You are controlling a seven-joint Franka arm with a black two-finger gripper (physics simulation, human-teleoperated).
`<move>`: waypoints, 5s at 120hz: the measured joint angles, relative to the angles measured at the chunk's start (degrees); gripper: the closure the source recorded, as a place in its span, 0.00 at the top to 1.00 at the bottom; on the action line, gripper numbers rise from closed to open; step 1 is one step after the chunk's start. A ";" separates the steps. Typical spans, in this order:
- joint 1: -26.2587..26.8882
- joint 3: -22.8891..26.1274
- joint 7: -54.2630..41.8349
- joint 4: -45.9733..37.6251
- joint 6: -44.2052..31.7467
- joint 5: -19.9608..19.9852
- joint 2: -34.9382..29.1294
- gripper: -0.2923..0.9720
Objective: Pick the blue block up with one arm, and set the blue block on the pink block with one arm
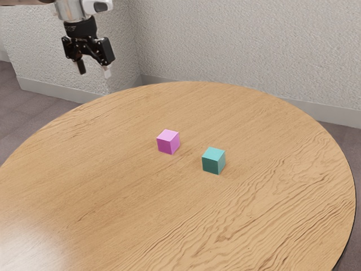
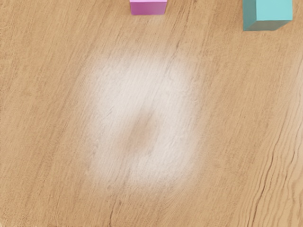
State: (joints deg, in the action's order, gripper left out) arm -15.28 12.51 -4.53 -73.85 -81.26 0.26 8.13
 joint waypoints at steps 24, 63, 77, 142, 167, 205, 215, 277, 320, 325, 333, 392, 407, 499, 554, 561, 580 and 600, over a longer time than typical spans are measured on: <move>-0.04 -0.04 0.94 0.05 0.18 -0.28 0.01 0.77; 24.85 0.70 11.06 13.90 0.36 -4.74 6.71 0.77; 27.97 0.61 15.98 13.80 -2.53 -7.67 7.93 0.77; 22.08 12.29 30.46 11.83 -9.79 -13.97 18.47 0.77; 21.50 13.01 34.22 11.48 -7.40 -9.50 19.48 0.77; 18.34 17.71 33.04 10.95 -10.57 -18.00 27.07 0.77; 17.89 17.34 32.23 10.79 -13.28 -19.20 29.58 0.77; 17.83 10.01 24.15 9.19 -22.75 -17.38 34.12 0.77; 18.72 6.80 13.77 11.69 -26.97 -15.45 39.57 0.77; 18.85 6.77 12.78 12.57 -27.45 -15.36 40.30 0.77; 18.97 6.74 11.32 14.09 -28.08 -15.24 41.48 0.77; 19.58 5.27 4.79 21.12 -30.14 -13.96 49.42 0.79; 19.74 4.45 3.85 21.17 -31.24 -13.31 49.96 0.77; 20.11 -0.68 3.02 20.25 -40.06 -2.11 50.89 0.77; 20.44 -2.80 3.91 20.18 -40.80 -1.26 51.59 0.76; 20.55 -2.77 3.97 20.20 -40.83 -1.25 51.60 0.72; 21.30 -2.68 4.17 20.10 -40.88 -1.30 51.61 0.60; 21.43 -2.74 4.66 19.96 -40.97 -1.79 51.60 0.52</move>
State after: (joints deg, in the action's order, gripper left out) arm 6.15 9.77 0.13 -53.89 -122.22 -1.53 59.73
